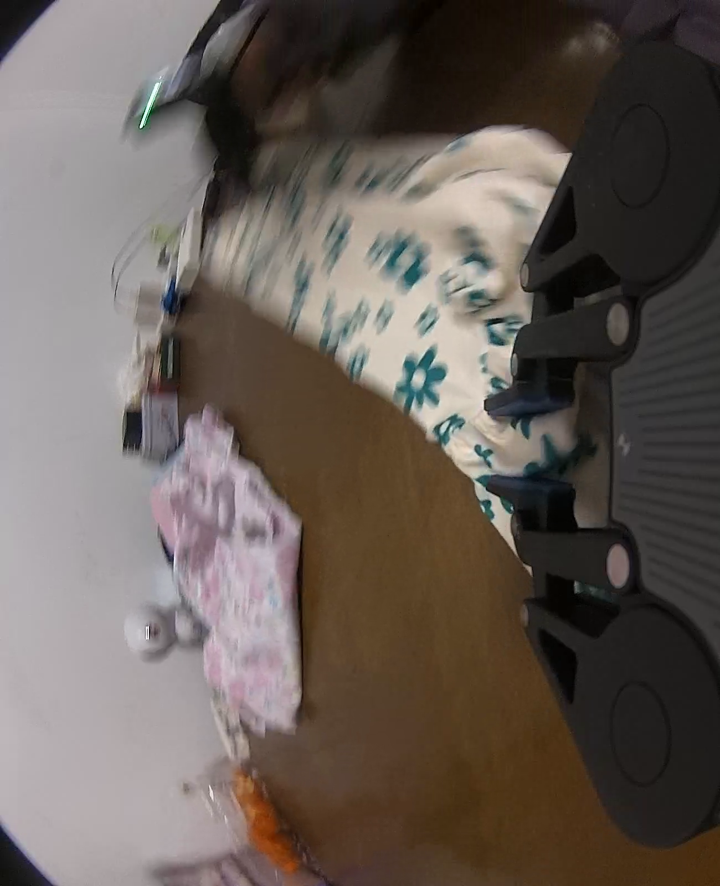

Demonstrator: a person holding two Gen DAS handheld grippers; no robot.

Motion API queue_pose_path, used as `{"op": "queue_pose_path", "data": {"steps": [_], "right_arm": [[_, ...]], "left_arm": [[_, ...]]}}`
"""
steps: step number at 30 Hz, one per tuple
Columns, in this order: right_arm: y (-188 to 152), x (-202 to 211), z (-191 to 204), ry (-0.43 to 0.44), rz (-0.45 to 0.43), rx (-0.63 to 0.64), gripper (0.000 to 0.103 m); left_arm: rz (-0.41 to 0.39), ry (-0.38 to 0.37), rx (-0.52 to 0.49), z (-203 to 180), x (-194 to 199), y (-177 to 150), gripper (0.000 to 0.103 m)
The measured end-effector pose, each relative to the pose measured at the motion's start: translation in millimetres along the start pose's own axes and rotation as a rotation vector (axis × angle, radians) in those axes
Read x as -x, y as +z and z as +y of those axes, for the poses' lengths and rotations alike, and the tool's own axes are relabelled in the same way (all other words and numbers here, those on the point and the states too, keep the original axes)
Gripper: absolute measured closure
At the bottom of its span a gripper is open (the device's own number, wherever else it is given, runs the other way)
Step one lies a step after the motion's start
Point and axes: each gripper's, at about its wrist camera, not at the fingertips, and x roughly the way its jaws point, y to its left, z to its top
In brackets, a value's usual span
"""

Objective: Fold clothes

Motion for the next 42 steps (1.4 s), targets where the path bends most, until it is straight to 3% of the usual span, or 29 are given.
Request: {"op": "queue_pose_path", "data": {"steps": [3, 4, 6, 7, 8, 9, 10, 12, 13, 16, 18, 21, 25, 27, 28, 30, 31, 33, 35, 39, 40, 41, 42], "right_arm": [[48, -55, 20, 0.053, -0.009, 0.065, 0.101], [60, -62, 25, 0.058, 0.006, 0.062, 0.101], [79, -58, 33, 0.077, 0.024, 0.019, 0.096], [78, -42, 34, 0.113, -0.001, -0.002, 0.087], [73, -26, 34, 0.151, -0.030, -0.019, 0.062], [66, -18, 35, 0.162, -0.025, -0.024, 0.053], [57, -17, 38, 0.157, 0.002, -0.022, 0.056], [41, -17, 42, 0.148, 0.055, -0.015, 0.077], [35, -21, 43, 0.142, 0.065, -0.007, 0.083], [26, -32, 51, 0.115, 0.057, 0.031, 0.086], [37, -45, 57, 0.094, 0.049, 0.084, 0.092], [68, -75, 58, 0.075, 0.045, 0.127, 0.093], [101, -99, 62, 0.075, 0.083, 0.147, 0.089], [101, -76, 61, 0.084, 0.070, 0.159, 0.086], [96, -52, 59, 0.101, 0.035, 0.165, 0.082], [75, 10, 51, 0.139, -0.026, 0.174, 0.059], [58, 39, 47, 0.154, -0.045, 0.180, 0.058], [14, 91, 39, 0.192, -0.062, 0.192, 0.058], [-43, 135, 28, 0.244, -0.075, 0.189, 0.058], [-139, 178, 18, 0.308, -0.067, 0.170, 0.062], [-153, 184, 20, 0.307, -0.066, 0.176, 0.062], [-164, 189, 23, 0.304, -0.070, 0.192, 0.063], [-171, 190, 25, 0.303, -0.072, 0.210, 0.069]], "left_arm": [[-0.004, -0.068, -0.003, -13, 5, 3, 0.078], [-0.026, -0.066, 0.001, -14, 11, 4, 0.077], [-0.079, -0.055, 0.020, -9, 24, 6, 0.065], [-0.096, -0.058, 0.035, -5, 27, 7, 0.053], [-0.092, -0.068, 0.043, -3, 23, 7, 0.051], [-0.077, -0.079, 0.045, -1, 17, 7, 0.051], [-0.063, -0.091, 0.047, 0, 11, 6, 0.053], [-0.022, -0.101, 0.018, -5, -3, 5, 0.055], [-0.011, -0.106, 0.010, -7, -6, 4, 0.062], [-0.005, -0.113, 0.020, -14, -10, 4, 0.072], [-0.014, -0.098, 0.043, -23, -14, 3, 0.073], [-0.038, -0.095, 0.123, -49, -24, 7, 0.083], [-0.066, -0.115, 0.132, -101, -35, 12, 0.081], [-0.080, -0.156, 0.102, -114, -28, 9, 0.075], [-0.083, -0.172, 0.084, -117, -22, 7, 0.067], [-0.095, -0.189, 0.045, -117, -7, 0, 0.048], [-0.103, -0.192, 0.035, -118, -1, -5, 0.041], [-0.111, -0.192, 0.036, -118, 7, -13, 0.041], [-0.114, -0.186, 0.057, -120, 8, -22, 0.041], [-0.115, -0.105, 0.069, -126, 2, -34, 0.044], [-0.115, -0.094, 0.053, -130, 2, -37, 0.049], [-0.121, -0.080, 0.027, -135, 2, -39, 0.066], [-0.127, -0.059, -0.009, -142, 2, -41, 0.075]]}}
